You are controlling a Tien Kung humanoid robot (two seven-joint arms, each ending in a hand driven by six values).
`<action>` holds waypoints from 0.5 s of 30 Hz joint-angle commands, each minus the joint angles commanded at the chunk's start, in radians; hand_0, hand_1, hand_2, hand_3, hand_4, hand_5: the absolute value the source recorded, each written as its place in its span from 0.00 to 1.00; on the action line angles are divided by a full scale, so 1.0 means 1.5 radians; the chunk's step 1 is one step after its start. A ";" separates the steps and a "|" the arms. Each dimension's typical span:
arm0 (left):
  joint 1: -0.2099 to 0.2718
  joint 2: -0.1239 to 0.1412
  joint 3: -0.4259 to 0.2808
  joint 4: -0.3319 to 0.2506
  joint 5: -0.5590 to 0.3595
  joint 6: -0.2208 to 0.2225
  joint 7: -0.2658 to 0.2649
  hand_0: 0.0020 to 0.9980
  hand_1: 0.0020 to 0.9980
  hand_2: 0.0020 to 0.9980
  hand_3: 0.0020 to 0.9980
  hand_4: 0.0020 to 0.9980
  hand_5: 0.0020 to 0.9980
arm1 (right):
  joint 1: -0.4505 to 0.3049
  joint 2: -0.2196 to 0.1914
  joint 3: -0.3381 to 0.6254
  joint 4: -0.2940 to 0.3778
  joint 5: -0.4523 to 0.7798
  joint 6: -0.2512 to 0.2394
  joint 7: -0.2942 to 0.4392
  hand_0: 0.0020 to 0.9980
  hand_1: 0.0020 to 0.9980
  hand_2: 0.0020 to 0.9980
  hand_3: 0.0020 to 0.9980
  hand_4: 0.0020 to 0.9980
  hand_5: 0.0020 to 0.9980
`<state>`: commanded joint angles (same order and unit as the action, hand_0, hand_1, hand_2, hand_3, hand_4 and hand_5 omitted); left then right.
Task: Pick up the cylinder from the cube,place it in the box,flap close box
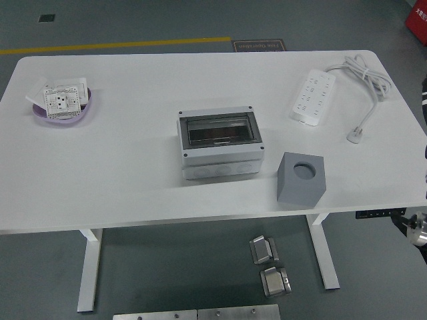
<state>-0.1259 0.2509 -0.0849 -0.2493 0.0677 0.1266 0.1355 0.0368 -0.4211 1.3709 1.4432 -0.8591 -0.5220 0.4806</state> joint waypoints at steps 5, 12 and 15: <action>-0.001 0.000 0.000 0.000 -0.001 0.000 0.000 0.66 0.66 0.61 0.65 0.65 0.44 | -0.002 0.001 0.000 -0.001 -0.002 -0.001 0.001 0.85 0.79 0.78 0.82 0.71 0.51; 0.000 0.000 -0.001 0.000 0.000 0.000 0.000 0.66 0.66 0.61 0.65 0.65 0.44 | -0.003 -0.001 -0.009 -0.002 0.000 -0.003 0.001 0.84 0.79 0.78 0.82 0.71 0.50; -0.001 -0.001 -0.004 0.000 0.002 0.000 0.000 0.66 0.66 0.61 0.65 0.65 0.44 | -0.003 -0.001 -0.016 -0.002 0.002 -0.003 0.002 0.84 0.79 0.78 0.82 0.71 0.50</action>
<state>-0.1271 0.2490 -0.0905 -0.2495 0.0705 0.1263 0.1348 0.0322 -0.4222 1.3467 1.4399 -0.8560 -0.5266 0.4842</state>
